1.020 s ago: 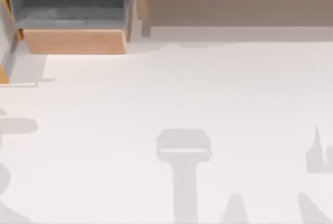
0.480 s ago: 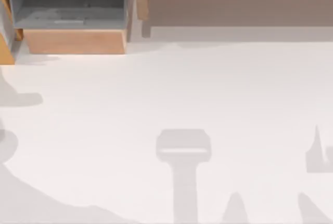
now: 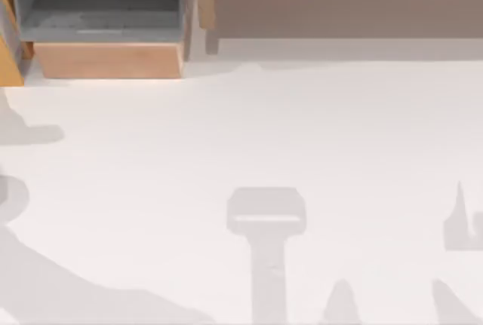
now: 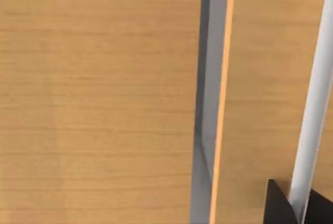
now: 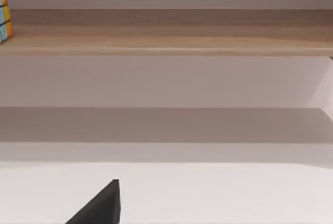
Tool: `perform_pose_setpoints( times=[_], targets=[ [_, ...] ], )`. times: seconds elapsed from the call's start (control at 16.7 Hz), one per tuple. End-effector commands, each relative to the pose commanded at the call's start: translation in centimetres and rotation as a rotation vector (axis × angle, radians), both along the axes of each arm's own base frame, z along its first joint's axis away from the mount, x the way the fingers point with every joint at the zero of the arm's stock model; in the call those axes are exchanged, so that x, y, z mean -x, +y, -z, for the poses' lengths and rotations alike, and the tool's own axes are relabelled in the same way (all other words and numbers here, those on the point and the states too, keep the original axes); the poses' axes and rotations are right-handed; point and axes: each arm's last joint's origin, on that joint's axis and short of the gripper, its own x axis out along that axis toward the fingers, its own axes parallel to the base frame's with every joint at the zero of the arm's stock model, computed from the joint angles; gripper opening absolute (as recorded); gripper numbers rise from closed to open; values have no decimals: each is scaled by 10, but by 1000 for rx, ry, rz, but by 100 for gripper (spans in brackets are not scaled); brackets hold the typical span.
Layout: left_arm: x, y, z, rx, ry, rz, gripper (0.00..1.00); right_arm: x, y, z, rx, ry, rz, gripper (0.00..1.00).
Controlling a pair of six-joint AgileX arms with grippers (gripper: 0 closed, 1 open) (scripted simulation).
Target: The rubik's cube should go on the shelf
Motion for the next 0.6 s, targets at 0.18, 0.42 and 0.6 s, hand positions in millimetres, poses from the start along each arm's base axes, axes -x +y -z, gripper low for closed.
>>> perform_pose_setpoints(
  times=[0.18, 0.42, 0.6],
  targets=[
    [-24, 0, 2, -3, 3, 1, 0, 0, 0, 0, 0, 0, 0, 100],
    [-52, -1, -2, 0, -4, -3, 0, 0, 0, 0, 0, 0, 0, 100],
    [-54, -1, -3, 3, -5, -4, 0, 0, 0, 0, 0, 0, 0, 100]
  ],
)
